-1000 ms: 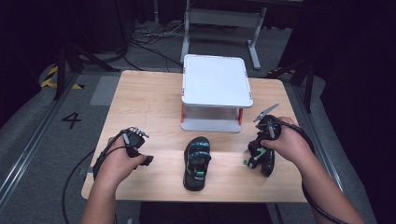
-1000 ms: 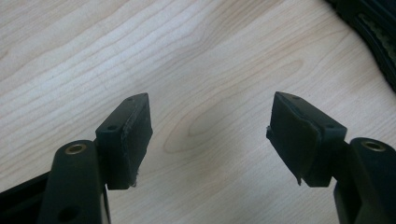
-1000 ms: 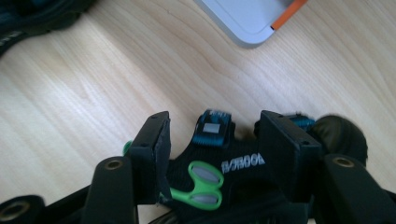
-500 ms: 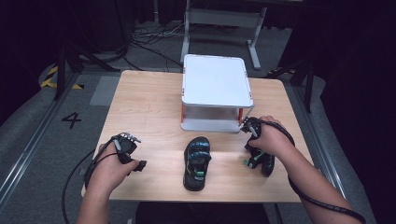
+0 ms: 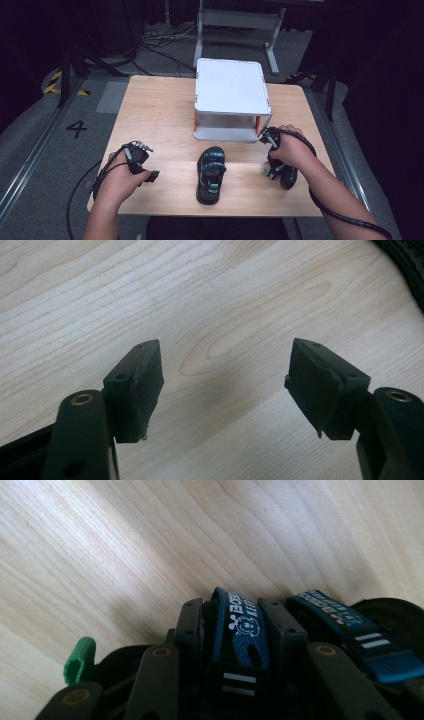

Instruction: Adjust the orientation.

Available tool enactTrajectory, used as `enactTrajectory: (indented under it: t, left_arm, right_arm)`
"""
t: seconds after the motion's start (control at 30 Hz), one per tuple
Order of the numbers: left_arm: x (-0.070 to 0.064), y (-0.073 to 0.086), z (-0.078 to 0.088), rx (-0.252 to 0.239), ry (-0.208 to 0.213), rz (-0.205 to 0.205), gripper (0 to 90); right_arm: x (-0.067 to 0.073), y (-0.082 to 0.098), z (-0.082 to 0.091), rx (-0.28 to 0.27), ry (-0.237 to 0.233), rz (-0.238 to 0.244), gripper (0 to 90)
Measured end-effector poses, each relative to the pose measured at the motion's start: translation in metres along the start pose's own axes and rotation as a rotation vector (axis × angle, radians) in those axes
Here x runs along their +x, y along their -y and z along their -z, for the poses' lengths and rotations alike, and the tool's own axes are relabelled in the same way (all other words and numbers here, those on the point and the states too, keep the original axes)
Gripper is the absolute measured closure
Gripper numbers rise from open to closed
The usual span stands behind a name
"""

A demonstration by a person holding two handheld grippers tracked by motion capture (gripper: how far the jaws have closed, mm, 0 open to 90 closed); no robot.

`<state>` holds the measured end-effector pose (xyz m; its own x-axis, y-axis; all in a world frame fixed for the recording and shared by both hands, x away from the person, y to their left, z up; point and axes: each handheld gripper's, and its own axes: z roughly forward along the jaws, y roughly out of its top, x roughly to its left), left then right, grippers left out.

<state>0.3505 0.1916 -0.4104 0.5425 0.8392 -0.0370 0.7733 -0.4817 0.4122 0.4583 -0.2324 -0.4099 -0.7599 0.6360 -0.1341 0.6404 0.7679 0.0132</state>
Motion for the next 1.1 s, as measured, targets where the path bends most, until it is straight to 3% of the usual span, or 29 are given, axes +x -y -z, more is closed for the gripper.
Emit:
enactTrajectory:
  t: [0.1, 0.27, 0.37, 0.53, 0.63, 0.73, 0.77, 0.93, 1.0, 1.07, 1.1]
  left_arm:
    - [-0.001, -0.001, 0.0, -0.002, 0.001, 0.001, 31.3]
    - [-0.003, -0.002, -0.001, 0.001, -0.001, -0.008, 31.3]
    - [-0.003, -0.003, -0.002, 0.003, 0.0, -0.007, 31.3]
    - [-0.004, -0.005, -0.002, 0.004, 0.005, -0.015, 31.3]
    - [-0.004, -0.005, -0.002, 0.004, 0.007, -0.018, 31.3]
    - [-0.004, -0.006, -0.003, -0.001, 0.006, -0.02, 31.3]
    - [-0.004, -0.006, -0.003, -0.002, 0.007, -0.021, 31.4]
    - [-0.005, -0.007, -0.002, -0.001, 0.01, -0.027, 31.3]
    - [-0.005, -0.008, -0.002, 0.002, 0.007, -0.028, 31.2]
    - [-0.006, -0.008, -0.003, 0.006, 0.007, -0.029, 31.2]
    - [-0.007, -0.009, -0.003, 0.006, 0.01, -0.033, 31.2]
  right_arm:
    - [-0.001, 0.006, 0.009, -0.027, -0.001, -0.003, 66.3]
    - [0.009, 0.009, 0.027, -0.135, -0.083, 0.019, 66.6]
    - [0.024, 0.006, 0.035, -0.193, -0.161, 0.07, 66.9]
    - [0.058, -0.007, 0.046, -0.271, -0.228, 0.168, 67.0]
    - [0.07, -0.013, 0.049, -0.305, -0.26, 0.215, 66.9]
    - [0.076, -0.015, 0.041, -0.313, -0.304, 0.24, 66.1]
    - [0.076, -0.016, 0.036, -0.298, -0.304, 0.239, 65.5]
    - [0.072, -0.011, 0.02, -0.195, -0.212, 0.258, 66.1]
    - [0.069, -0.006, 0.02, -0.187, -0.209, 0.243, 65.5]
    - [0.067, -0.003, 0.02, -0.178, -0.187, 0.235, 58.5]
    - [0.067, -0.001, 0.022, -0.202, -0.175, 0.234, 55.8]
